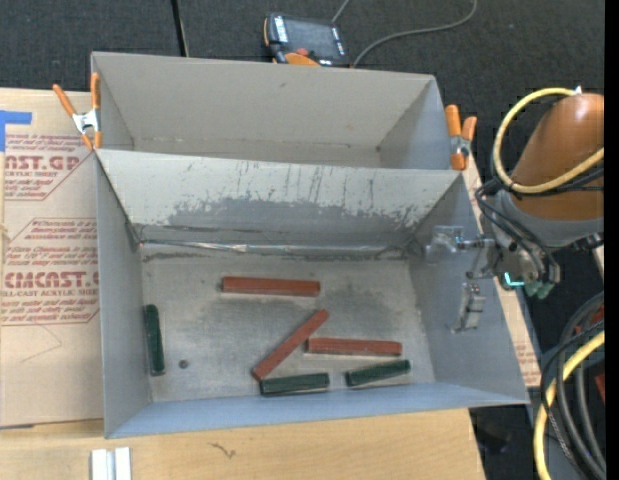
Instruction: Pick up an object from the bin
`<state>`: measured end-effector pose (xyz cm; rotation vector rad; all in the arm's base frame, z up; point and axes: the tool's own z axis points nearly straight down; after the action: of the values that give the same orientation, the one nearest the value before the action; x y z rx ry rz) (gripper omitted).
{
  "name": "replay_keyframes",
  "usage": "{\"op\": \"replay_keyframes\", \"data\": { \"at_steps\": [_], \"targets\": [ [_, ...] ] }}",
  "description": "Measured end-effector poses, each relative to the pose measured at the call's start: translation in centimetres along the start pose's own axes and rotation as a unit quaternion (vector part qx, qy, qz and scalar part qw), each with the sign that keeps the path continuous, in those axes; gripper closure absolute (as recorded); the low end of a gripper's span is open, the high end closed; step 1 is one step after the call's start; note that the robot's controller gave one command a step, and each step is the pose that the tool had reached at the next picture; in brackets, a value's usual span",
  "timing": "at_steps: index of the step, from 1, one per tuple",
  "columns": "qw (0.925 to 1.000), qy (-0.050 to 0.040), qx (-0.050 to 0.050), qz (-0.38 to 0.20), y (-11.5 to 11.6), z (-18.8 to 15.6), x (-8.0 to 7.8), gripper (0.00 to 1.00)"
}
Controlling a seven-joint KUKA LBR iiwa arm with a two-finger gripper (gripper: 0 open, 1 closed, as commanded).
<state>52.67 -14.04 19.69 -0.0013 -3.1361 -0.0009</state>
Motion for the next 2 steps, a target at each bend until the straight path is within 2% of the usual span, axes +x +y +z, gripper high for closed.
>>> {"op": "replay_keyframes", "data": {
  "at_steps": [1, 2],
  "targets": [
    [1.0000, 0.0008, -0.001, -0.003, 5.6, 11.0, 0.2, 0.00],
    [0.9999, -0.0020, 0.000, 0.015, 4.2, 12.8, 1.9, 0.00]
  ]
}}
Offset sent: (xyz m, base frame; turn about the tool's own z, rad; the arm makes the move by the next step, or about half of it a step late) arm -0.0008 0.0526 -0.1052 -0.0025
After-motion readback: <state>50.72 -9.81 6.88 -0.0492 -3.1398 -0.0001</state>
